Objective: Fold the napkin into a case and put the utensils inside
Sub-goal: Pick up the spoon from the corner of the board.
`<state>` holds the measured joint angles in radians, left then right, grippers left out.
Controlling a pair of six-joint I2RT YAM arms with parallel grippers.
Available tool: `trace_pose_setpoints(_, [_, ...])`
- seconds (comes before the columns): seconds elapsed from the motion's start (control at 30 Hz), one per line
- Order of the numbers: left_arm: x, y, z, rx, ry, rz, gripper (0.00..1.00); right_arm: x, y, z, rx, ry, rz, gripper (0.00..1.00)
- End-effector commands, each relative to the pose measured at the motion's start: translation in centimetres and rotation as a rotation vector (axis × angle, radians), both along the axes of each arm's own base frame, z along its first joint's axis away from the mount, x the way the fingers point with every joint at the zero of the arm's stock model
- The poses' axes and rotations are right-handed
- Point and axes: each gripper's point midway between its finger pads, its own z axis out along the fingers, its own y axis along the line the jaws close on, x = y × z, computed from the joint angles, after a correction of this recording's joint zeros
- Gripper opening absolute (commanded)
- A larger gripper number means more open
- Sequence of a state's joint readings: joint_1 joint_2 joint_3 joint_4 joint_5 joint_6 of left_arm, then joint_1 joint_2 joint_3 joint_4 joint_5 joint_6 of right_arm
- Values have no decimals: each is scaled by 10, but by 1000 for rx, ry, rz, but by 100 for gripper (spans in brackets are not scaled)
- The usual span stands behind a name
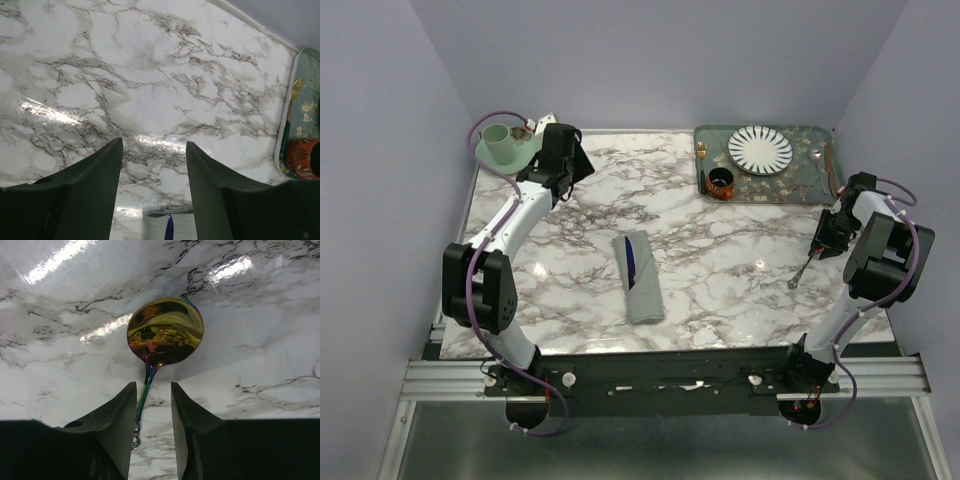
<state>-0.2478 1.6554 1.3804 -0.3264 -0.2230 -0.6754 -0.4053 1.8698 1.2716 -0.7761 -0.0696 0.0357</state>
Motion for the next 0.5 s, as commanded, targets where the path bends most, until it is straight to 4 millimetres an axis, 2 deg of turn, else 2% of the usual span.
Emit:
trace_pose_setpoints(0.0, [5, 7, -2, 20, 21, 14, 63, 3, 6, -11, 42, 17, -24, 40])
trace_pose_setpoints(0.13, [7, 10, -4, 26, 33, 23, 63, -6, 11, -18, 56, 49, -33, 40])
trace_pose_setpoints(0.17, [7, 12, -5, 27, 37, 28, 63, -7, 13, -19, 58, 54, -33, 37])
trace_pose_setpoints(0.2, [8, 14, -9, 30, 57, 34, 62, -6, 25, -23, 84, 63, -13, 20])
trace_pose_setpoints(0.23, [6, 14, -12, 33, 74, 32, 62, -2, 25, -22, 78, 60, -9, 5])
trace_pose_setpoints(0.27, [7, 16, -12, 35, 76, 35, 62, 0, 25, -20, 72, 59, -4, 1])
trace_pose_setpoints(0.3, [5, 16, -14, 36, 80, 35, 62, 2, 25, -18, 64, 57, 0, 1])
trace_pose_setpoints(0.37, [4, 19, -8, 32, 61, 39, 62, 10, 30, 1, 83, 18, 14, 1])
trace_pose_setpoints(0.43, [1, 20, -12, 23, 58, 38, 62, 19, 47, 22, 132, -34, 48, 1])
trace_pose_setpoints(0.47, [-1, 20, -7, 15, 45, 35, 62, 21, 56, 43, 144, -82, 61, 0])
